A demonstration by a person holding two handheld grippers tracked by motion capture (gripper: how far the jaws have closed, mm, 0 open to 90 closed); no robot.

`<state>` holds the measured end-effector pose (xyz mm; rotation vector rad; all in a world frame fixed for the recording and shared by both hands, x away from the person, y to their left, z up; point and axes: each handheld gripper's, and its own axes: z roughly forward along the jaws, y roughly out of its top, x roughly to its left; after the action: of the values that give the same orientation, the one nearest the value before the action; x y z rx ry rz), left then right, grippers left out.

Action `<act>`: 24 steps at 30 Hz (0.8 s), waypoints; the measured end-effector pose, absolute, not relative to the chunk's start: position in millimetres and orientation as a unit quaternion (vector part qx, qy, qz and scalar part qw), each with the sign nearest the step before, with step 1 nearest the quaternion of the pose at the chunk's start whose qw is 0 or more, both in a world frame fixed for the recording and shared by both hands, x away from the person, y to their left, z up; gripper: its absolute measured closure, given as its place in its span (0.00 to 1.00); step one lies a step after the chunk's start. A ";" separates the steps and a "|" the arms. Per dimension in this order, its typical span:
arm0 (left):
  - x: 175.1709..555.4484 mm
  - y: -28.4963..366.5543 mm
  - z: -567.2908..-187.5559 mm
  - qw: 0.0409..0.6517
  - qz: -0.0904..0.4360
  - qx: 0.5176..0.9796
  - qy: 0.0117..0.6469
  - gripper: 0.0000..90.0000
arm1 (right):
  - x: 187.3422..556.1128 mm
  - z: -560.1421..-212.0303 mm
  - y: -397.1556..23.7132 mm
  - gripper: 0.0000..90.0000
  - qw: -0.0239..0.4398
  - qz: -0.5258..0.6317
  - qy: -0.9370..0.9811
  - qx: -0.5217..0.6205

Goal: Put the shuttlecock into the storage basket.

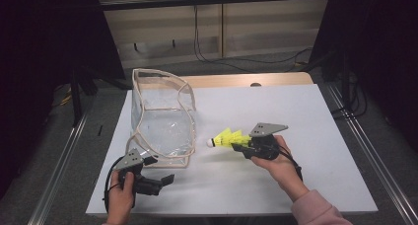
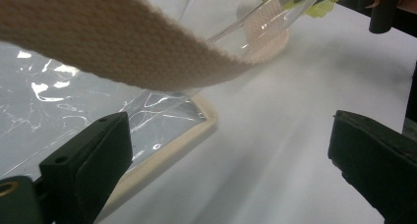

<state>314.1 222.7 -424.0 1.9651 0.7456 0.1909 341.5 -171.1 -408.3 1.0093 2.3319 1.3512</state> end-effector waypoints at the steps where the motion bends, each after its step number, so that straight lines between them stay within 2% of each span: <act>1: 314.0 222.8 -423.9 0.493 0.078 0.810 0.308 0.03 | 341.9 -406.6 -170.8 0.91 0.131 0.464 0.805 0.347; 24: 312.8 222.7 -424.4 0.497 0.079 0.807 0.310 0.03 | 351.0 -379.0 -173.4 0.91 0.127 0.470 0.804 0.341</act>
<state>312.8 222.7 -424.4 1.9541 0.7504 0.1908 351.0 -173.4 -379.0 0.9912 2.3416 1.3677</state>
